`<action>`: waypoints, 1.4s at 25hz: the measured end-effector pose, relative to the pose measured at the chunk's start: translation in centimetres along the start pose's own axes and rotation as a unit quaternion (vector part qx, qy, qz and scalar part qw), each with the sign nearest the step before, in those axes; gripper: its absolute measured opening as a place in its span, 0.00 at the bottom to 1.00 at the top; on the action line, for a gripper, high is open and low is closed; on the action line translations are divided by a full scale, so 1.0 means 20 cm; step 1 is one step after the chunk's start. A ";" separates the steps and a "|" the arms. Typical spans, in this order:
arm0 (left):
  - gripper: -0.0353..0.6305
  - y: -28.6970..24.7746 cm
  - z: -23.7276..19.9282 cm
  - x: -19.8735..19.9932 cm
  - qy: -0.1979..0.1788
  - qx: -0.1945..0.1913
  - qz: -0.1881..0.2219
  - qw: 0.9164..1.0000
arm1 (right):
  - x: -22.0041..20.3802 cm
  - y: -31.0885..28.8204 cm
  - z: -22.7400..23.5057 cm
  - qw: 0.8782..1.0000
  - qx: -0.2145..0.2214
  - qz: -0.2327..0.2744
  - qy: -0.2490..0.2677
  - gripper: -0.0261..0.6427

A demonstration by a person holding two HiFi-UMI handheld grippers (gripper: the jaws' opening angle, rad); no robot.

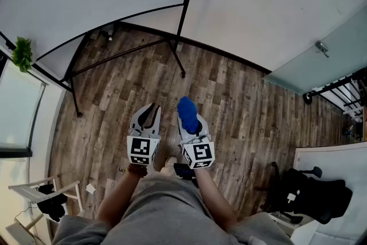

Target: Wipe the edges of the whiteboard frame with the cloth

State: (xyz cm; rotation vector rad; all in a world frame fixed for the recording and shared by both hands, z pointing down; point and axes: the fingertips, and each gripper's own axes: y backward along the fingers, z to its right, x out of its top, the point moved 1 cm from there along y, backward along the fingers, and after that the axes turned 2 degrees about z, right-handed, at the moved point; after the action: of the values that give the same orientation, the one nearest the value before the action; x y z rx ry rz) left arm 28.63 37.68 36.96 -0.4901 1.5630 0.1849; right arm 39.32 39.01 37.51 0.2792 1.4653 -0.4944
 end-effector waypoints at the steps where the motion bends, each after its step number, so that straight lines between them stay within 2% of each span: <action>1: 0.16 -0.01 -0.05 0.00 0.003 -0.002 -0.002 1.000 | 0.00 -0.05 -0.02 1.000 0.004 -0.002 -0.008 0.23; 5: 0.16 -0.08 -0.25 0.01 0.015 -0.015 -0.004 1.000 | 0.00 -0.26 -0.10 1.000 0.006 -0.015 -0.012 0.23; 11: 0.16 -0.24 -0.60 0.07 0.027 -0.052 -0.002 0.998 | 0.07 -0.64 -0.14 0.999 -0.027 -0.019 -0.008 0.24; 16: 0.15 -0.35 -0.87 0.14 0.020 -0.078 0.003 0.997 | 0.13 -0.91 -0.20 0.999 -0.046 -0.019 -0.003 0.24; 18: 0.15 -0.40 -0.96 0.15 0.016 -0.086 0.000 0.996 | 0.15 -1.00 -0.19 0.998 -0.056 -0.016 -0.020 0.24; 20: 0.15 -0.45 -1.03 0.13 0.015 -0.090 -0.007 0.996 | 0.18 -1.06 -0.17 0.997 -0.063 -0.013 -0.031 0.24; 24: 0.15 -0.56 -1.12 0.15 0.018 -0.090 -0.007 0.996 | 0.20 -1.16 -0.07 0.997 -0.069 -0.020 -0.013 0.24; 29: 0.14 -0.69 -1.22 0.15 0.011 -0.101 -0.012 0.995 | 0.13 -1.25 0.09 0.996 -0.087 -0.031 -0.019 0.24; 33: 0.13 -0.81 -1.33 0.12 0.013 -0.081 -0.024 0.996 | 0.03 -1.39 0.28 0.993 -0.095 -0.050 -0.042 0.24; 35: 0.13 -0.90 -1.37 0.13 0.008 -0.074 -0.035 0.997 | 0.00 -1.49 0.36 0.993 -0.084 -0.059 -0.054 0.24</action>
State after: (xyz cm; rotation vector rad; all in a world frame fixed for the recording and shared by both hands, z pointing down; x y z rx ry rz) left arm 11.30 9.86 39.44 -0.6617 1.5514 0.2447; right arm 31.27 9.75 41.66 0.0308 1.4136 -0.4705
